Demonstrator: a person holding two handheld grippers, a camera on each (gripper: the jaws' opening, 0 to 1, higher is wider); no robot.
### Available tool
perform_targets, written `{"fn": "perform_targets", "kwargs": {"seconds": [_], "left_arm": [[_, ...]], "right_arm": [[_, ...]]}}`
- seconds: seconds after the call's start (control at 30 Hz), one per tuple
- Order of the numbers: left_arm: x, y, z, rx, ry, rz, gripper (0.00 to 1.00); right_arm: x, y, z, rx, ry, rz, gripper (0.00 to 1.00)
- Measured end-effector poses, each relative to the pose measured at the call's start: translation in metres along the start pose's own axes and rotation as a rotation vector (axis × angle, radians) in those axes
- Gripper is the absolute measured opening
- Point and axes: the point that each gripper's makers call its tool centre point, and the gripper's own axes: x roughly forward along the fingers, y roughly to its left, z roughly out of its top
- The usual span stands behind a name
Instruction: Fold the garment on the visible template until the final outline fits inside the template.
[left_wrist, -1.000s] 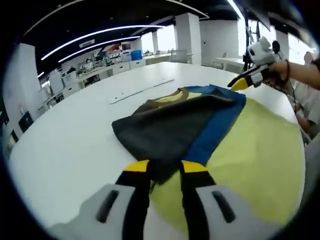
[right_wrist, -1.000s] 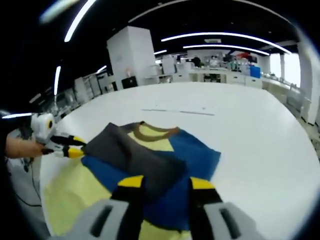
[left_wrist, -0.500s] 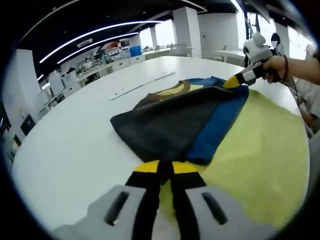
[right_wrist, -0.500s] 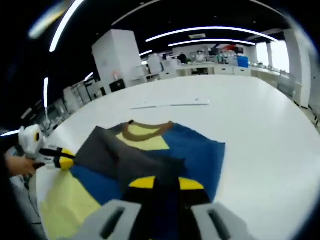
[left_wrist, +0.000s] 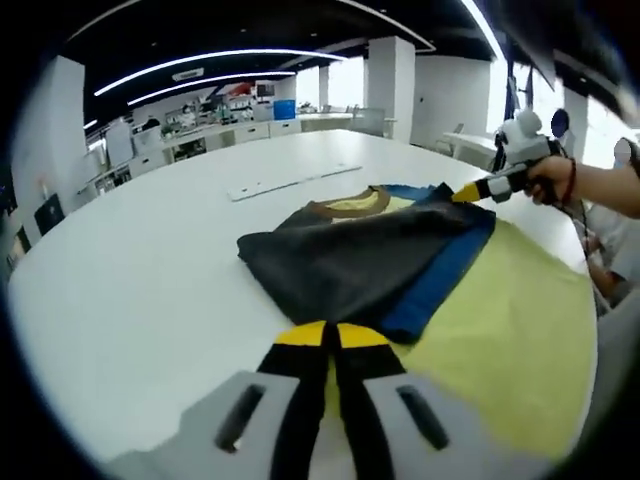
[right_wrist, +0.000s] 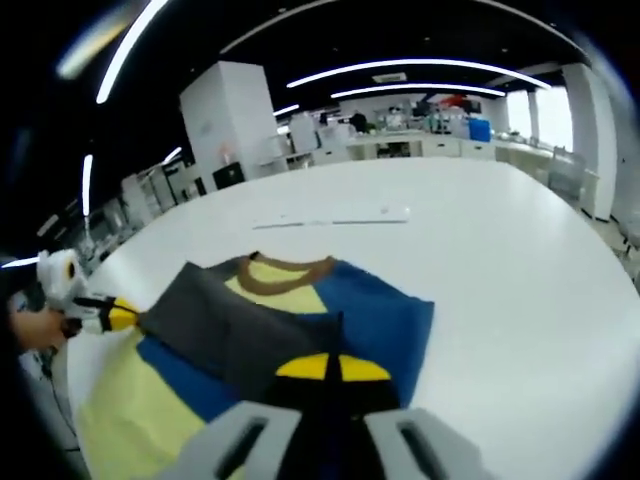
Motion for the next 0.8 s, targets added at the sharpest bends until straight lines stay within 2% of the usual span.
{"fn": "perform_targets", "kwargs": {"seconds": [0.1,0.27,0.37,0.5,0.7,0.8], "left_arm": [[-0.002,-0.003,0.003,-0.014,-0.008,-0.013,0.00],[0.002,-0.018,-0.008,0.036,0.048,-0.045,0.00],[0.004,-0.009,-0.015,0.032,0.063,-0.037,0.00],[0.005,-0.011,-0.015,0.042,0.078,-0.028,0.00],[0.003,-0.012,-0.014,0.047,0.077,-0.023,0.00],[0.003,-0.012,-0.014,0.042,0.074,-0.025,0.00]], "right_arm": [[-0.006,0.000,0.004,0.009,0.008,0.008,0.00],[-0.005,-0.002,-0.010,-0.011,0.079,-0.003,0.00],[-0.002,-0.003,-0.018,0.001,0.104,-0.017,0.00],[0.003,-0.008,-0.022,-0.020,0.118,-0.028,0.00],[-0.007,-0.006,-0.017,-0.003,0.115,-0.048,0.00],[-0.008,-0.009,-0.019,-0.025,0.123,-0.054,0.00]]}}
